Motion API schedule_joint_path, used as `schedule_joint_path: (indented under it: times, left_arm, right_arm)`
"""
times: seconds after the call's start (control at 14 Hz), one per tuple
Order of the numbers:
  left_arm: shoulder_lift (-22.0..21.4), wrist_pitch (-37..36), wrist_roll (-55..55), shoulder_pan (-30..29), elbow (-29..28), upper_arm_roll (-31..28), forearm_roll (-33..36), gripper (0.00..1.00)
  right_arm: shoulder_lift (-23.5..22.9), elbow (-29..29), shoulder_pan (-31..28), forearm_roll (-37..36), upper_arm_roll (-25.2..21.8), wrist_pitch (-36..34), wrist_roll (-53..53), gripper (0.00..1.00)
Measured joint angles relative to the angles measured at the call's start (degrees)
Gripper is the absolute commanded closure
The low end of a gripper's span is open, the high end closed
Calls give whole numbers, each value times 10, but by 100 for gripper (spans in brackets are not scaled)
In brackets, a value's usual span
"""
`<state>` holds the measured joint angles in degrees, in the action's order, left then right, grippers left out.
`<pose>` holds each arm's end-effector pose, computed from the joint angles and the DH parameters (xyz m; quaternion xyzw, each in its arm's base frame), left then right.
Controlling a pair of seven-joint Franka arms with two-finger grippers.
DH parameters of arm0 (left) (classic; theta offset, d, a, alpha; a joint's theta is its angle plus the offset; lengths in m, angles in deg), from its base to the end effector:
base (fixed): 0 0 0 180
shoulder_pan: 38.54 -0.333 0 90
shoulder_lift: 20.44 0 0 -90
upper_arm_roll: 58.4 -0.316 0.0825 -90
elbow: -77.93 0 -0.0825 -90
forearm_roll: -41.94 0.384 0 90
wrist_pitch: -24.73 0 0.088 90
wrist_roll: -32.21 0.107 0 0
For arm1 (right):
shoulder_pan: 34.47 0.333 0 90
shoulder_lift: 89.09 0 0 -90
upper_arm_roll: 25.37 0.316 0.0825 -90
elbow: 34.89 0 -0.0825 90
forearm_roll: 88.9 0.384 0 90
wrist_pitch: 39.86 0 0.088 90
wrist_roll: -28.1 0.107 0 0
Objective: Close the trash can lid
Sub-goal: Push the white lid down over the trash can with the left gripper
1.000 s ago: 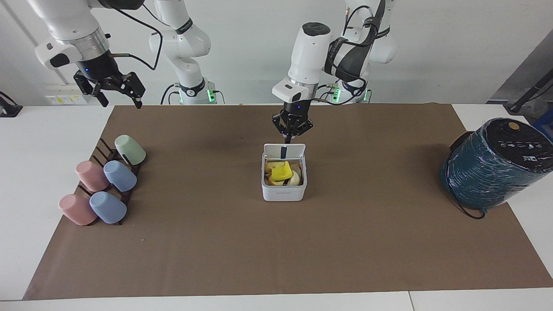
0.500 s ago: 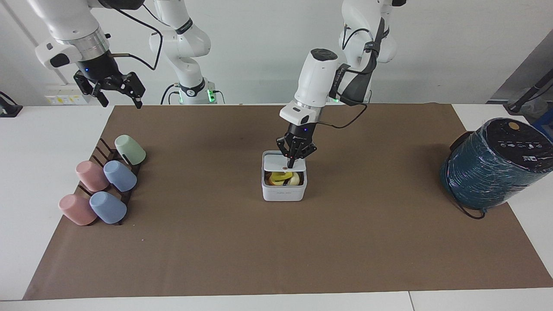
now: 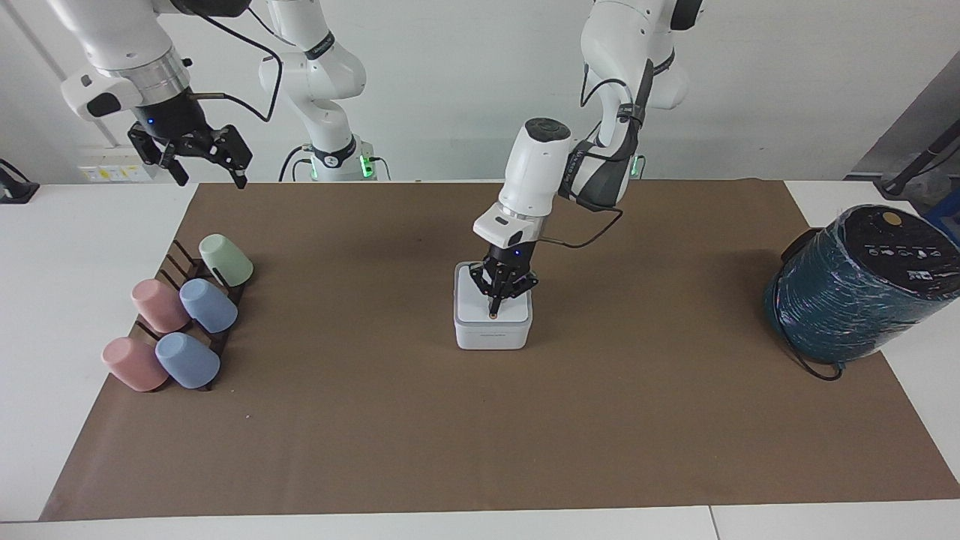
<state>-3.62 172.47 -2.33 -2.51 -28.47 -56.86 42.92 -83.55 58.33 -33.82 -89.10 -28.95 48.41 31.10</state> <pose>0.5248 -0.4024 0.4095 0.9767 -0.0305 0.1731 0.1231 0.5203 -0.0288 0.6473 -0.9987 0.0517 -0.0051 0.0013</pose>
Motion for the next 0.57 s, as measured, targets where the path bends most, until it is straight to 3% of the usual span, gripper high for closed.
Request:
schedule_joint_path:
  times: [0.36, 0.57]
  left_arm:
    - [3, -3, 0, 2, 4, -1, 0, 100]
    - [-5, -69, 0, 3, 19, 0, 0, 98]
  right_arm:
    - [0, 0, 0, 0, 0, 0, 0, 0]
    - [0, 0, 0, 0, 0, 0, 0, 0]
